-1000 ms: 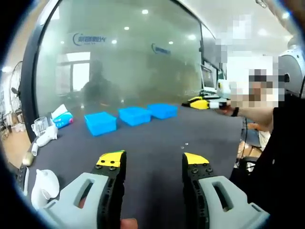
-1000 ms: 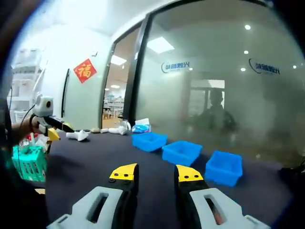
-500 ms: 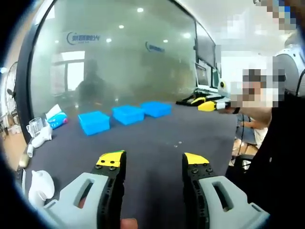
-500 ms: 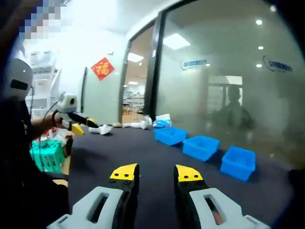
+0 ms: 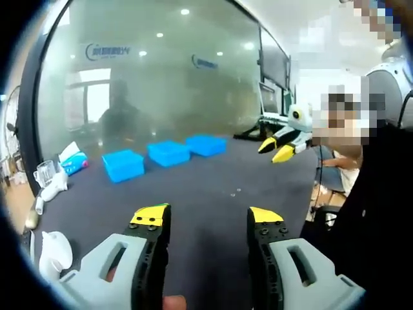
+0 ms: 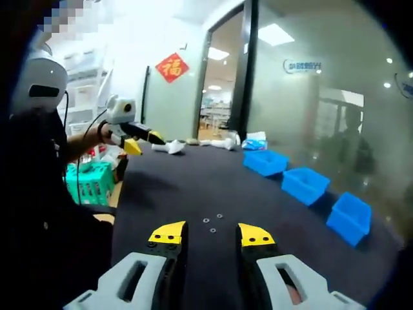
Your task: Sort the screws, nuts, and washers into the corresponding bins
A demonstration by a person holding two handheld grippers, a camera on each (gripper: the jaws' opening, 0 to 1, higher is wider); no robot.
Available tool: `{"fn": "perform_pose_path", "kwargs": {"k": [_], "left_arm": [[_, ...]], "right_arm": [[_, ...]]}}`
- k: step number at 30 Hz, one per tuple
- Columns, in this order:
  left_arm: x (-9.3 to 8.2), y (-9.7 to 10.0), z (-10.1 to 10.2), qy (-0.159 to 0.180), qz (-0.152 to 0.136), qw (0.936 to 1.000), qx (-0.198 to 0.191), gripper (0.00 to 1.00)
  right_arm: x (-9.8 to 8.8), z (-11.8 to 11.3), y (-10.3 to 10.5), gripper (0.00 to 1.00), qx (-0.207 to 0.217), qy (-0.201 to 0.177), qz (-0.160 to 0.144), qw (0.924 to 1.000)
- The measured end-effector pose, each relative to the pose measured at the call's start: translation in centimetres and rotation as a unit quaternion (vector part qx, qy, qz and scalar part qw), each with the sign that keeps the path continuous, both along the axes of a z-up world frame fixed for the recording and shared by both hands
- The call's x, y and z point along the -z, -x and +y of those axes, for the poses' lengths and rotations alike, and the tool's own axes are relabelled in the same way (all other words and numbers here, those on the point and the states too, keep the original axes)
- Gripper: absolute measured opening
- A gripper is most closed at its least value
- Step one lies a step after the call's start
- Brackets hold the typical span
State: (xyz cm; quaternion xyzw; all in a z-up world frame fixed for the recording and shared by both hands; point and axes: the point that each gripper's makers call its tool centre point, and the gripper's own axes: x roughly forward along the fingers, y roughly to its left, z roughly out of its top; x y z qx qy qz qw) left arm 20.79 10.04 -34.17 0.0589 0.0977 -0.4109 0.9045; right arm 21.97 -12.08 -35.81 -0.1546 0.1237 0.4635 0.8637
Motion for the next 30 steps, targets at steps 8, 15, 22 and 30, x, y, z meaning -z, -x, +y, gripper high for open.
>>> {"fn": "perform_pose_path", "kwargs": {"k": [8,15,22,30], "left_arm": [[0.5,0.2,-0.3,-0.002,0.006,1.0,0.006,0.46],[0.7,0.2,-0.5,-0.001,0.01,0.9999,0.009,0.46],[1.1,0.1,-0.3,0.001,0.014,0.9999,0.01,0.46],[1.2,-0.4,0.0,0.001,0.015,0.9999,0.008,0.46]], "right_arm": [[0.9,1.1,-0.2,0.25,-0.034,0.047,0.032,0.9978],[2.6,2.6,-0.9,0.24,-0.072,0.106,0.063,0.9898],[4.1,3.7,-2.3,0.22,-0.092,0.15,0.082,0.9809],[5.6,4.6,-3.2,0.2,-0.117,0.195,0.103,0.9682]]}}
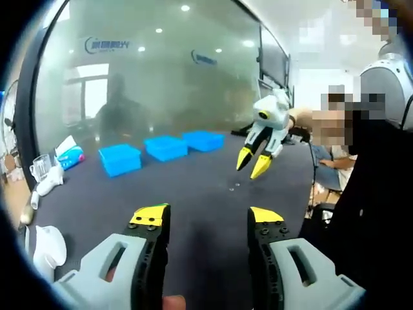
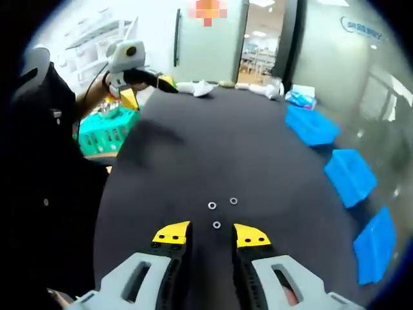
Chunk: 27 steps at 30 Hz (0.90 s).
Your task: Sort the screws, nuts, and washers into the corresponding bins
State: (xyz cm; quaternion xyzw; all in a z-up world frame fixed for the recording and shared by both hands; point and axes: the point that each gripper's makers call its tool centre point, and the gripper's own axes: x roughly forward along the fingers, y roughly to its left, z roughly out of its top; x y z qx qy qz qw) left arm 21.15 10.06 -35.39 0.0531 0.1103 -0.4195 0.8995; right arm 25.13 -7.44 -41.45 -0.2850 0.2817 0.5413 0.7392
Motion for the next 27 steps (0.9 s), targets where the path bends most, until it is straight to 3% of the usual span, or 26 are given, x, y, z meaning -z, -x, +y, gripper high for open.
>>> {"fn": "perform_pose_path", "kwargs": {"k": [8,22,27], "left_arm": [[0.3,0.3,-0.2,0.002,0.004,1.0,0.005,0.46],[0.3,0.3,0.1,0.007,0.004,1.0,0.0,0.46],[0.4,0.4,0.0,0.006,0.004,1.0,0.0,0.46]], "right_arm": [[1.7,0.5,-0.4,0.17,-0.011,0.035,0.018,0.9992],[2.6,0.2,-1.2,0.1,0.008,0.04,0.032,0.9987],[2.6,0.3,-1.1,0.03,0.013,0.042,0.03,0.9986]]}}
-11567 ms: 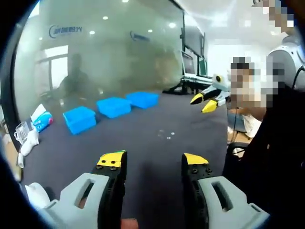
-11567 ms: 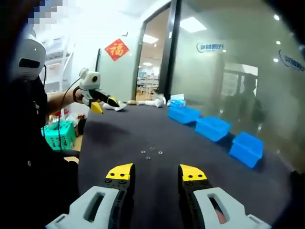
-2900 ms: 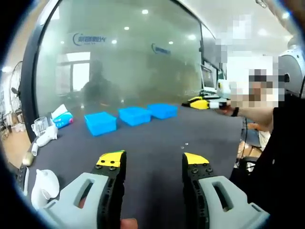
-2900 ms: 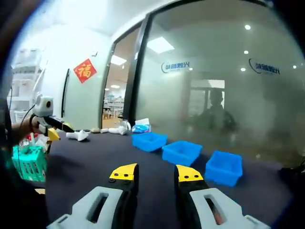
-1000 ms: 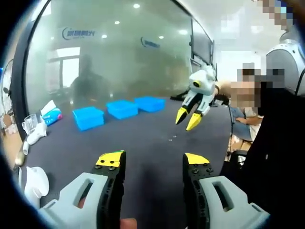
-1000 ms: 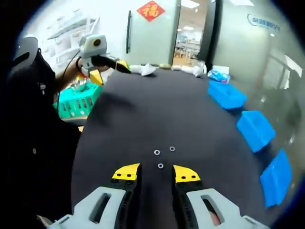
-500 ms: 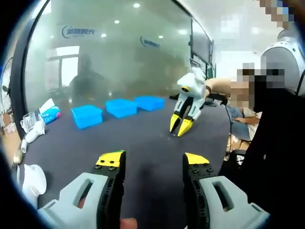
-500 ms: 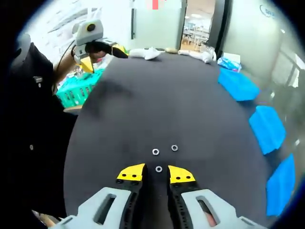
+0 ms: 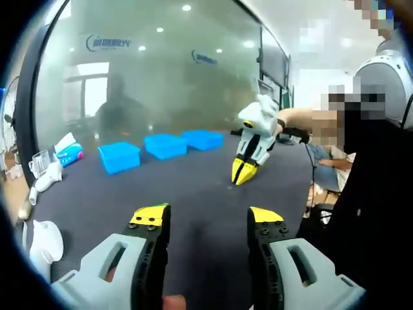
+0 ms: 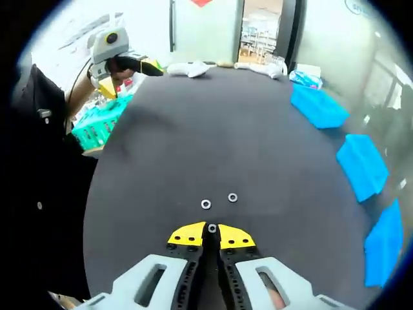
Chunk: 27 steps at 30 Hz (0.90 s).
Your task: Sort the screws, nuts, and washers into the corresponding bins
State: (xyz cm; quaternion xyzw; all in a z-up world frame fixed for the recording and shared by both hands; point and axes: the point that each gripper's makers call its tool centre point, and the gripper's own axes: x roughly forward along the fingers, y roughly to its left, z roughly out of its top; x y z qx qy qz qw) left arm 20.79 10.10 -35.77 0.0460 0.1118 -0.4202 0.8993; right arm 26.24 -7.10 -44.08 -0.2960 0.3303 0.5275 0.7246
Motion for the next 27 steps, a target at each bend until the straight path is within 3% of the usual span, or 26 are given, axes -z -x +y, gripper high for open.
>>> {"fn": "perform_pose_path", "kwargs": {"k": [9,17,22,27], "left_arm": [[-0.1,0.0,0.2,-0.002,-0.001,1.0,-0.003,0.46],[-0.4,0.2,-0.2,-0.003,-0.003,1.0,-0.001,0.46],[-0.6,0.2,-0.4,-0.003,-0.005,1.0,0.0,0.46],[-0.8,0.1,-0.5,-0.001,-0.007,1.0,0.0,0.46]], "right_arm": [[-0.2,-0.2,0.2,0.02,0.013,-0.017,-0.015,0.9996],[-1.4,-0.9,0.5,0.02,0.047,-0.071,-0.031,0.9959],[-2.8,-1.7,0.8,0.02,0.076,-0.115,-0.049,0.9893],[-5.4,-2.9,0.4,0.02,0.124,-0.185,-0.085,0.9712]]}}
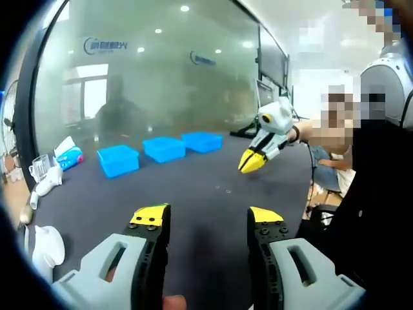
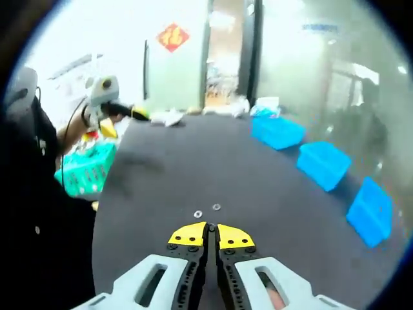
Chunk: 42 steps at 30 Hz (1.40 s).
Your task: Sort the screws, nuts, and washers into the corresponding bins
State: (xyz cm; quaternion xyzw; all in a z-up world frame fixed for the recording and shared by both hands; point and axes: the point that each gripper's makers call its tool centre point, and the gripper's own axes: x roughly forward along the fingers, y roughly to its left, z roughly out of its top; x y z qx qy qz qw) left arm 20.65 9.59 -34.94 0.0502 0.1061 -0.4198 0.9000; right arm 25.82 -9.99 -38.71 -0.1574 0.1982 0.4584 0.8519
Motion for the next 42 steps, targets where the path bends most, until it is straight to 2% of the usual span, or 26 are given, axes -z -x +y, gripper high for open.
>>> {"fn": "perform_pose_path", "kwargs": {"k": [4,6,13,18,23,27,30,42], "left_arm": [[-0.2,-0.1,0.0,0.001,-0.002,1.0,-0.001,0.46],[-0.3,-0.1,0.0,0.002,-0.003,1.0,-0.002,0.46],[-0.5,-0.2,0.0,0.006,-0.005,0.9999,-0.006,0.46],[-0.5,-0.1,0.1,0.006,-0.005,0.9999,-0.008,0.46],[-0.5,-0.2,0.3,0.008,-0.006,0.9999,-0.013,0.46],[-0.5,-0.2,0.5,0.009,-0.007,0.9998,-0.017,0.46],[-0.5,-0.2,0.6,0.01,-0.007,0.9997,-0.02,0.46],[-0.6,-0.2,0.8,0.006,-0.009,0.9997,-0.02,0.46]], "right_arm": [[-2.3,-1.1,0.1,0.02,0.037,-0.055,-0.042,0.997],[-3.0,-1.5,0.4,0.02,0.05,-0.079,-0.05,0.9944],[-3.7,-2.6,1.3,0.02,0.088,-0.117,-0.076,0.9863],[-3.9,-3.1,1.6,0.02,0.104,-0.135,-0.081,0.982],[-5.3,-3.5,0.7,0.02,0.121,-0.15,-0.098,0.9765],[-6.4,-3.5,-1.0,0.02,0.128,-0.154,-0.105,0.9741],[-6.8,-3.4,-2.8,0.02,0.133,-0.158,-0.099,0.9733],[-8.8,-4.2,-13.6,0.02,0.19,-0.154,-0.114,0.963]]}}
